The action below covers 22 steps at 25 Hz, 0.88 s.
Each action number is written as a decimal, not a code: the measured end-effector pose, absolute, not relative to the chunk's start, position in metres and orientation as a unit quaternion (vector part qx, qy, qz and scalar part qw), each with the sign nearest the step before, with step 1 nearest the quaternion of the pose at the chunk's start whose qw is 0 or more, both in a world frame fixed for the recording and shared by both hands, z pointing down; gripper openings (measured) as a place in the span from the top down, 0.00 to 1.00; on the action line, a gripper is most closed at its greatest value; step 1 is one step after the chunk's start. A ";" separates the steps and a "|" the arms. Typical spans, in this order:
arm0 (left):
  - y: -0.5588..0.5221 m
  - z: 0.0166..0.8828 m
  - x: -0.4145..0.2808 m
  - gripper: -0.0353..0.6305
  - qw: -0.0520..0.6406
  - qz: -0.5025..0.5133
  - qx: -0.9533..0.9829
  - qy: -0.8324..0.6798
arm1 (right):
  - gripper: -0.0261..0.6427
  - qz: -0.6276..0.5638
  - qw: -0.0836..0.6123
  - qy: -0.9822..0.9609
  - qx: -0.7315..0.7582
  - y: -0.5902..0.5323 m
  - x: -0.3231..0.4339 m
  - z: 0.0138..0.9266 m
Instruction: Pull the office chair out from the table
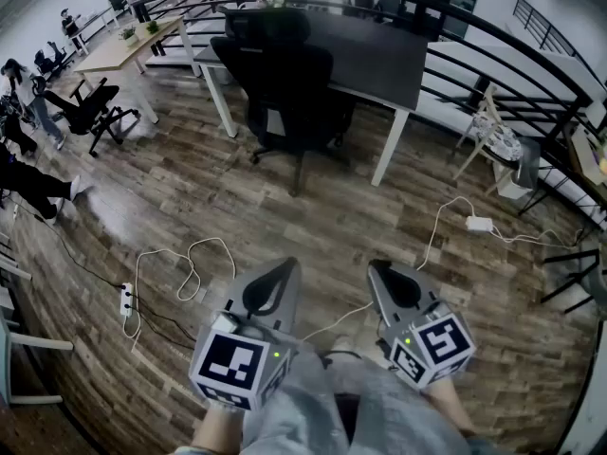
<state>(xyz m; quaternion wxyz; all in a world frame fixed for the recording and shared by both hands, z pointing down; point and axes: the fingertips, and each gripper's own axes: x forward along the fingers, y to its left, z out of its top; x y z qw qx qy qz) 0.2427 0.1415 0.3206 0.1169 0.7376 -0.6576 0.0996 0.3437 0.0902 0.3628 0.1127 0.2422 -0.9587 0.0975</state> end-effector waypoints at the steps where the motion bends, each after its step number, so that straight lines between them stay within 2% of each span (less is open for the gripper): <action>1: 0.142 0.320 0.244 0.95 0.124 0.097 0.736 -0.658 | 0.96 0.097 0.112 -0.959 0.242 0.090 0.344 0.363; 22: 0.126 0.315 0.275 0.95 0.137 0.102 0.712 -0.681 | 0.96 0.095 0.123 -0.962 0.226 0.064 0.375 0.370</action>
